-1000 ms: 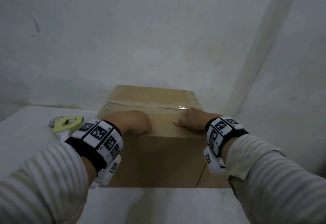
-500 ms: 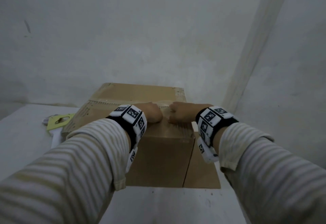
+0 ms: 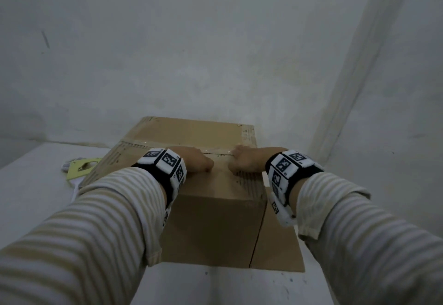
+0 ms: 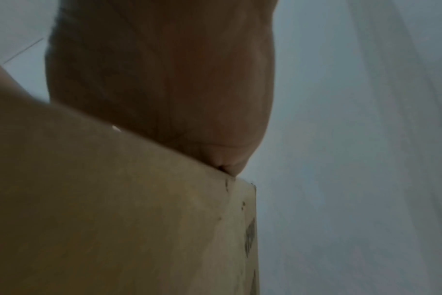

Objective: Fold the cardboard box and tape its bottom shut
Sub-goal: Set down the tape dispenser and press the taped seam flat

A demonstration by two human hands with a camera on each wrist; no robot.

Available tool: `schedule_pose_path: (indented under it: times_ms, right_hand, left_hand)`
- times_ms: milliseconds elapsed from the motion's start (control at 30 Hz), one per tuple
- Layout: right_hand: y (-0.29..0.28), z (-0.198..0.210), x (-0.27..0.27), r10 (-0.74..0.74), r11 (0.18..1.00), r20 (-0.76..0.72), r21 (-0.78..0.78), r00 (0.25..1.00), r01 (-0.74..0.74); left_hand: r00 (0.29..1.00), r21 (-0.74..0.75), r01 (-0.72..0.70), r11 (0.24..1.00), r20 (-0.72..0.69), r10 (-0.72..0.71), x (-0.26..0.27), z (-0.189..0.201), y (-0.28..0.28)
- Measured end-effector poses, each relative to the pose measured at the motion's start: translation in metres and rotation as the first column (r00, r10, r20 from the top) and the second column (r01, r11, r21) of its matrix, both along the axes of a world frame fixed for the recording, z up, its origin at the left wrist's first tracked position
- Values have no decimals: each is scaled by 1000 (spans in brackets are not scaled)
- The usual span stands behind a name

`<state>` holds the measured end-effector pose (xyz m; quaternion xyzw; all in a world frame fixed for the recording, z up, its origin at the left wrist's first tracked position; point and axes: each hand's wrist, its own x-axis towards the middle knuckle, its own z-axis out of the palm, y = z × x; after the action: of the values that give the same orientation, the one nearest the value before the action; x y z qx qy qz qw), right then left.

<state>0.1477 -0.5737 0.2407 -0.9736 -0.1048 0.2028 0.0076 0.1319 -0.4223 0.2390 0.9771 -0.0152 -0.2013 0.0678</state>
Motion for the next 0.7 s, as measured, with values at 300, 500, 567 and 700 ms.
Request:
schedule_pose_path:
  times_ms: [300,500,567,700]
  right_hand:
    - [-24,-26,-26,-118,985,114,136,986,102]
    - [-7,-33,-66,-269,948,123,211,955,240]
    - [-3,-43,-78,-344,915,166,281,924,290]
    - [-6,-62,-100,-263,887,451,461,853,30]
  left_hand:
    - [995,-4,30,1000,96,-29,-7,-14,-7]
    - [977,-20,160,987,143,-156,-20,-22,-20]
    - [966,16,191,981,173,-191,-26,-28,-22]
    - [885,19,296,955,371,-281,-42,-36,-25]
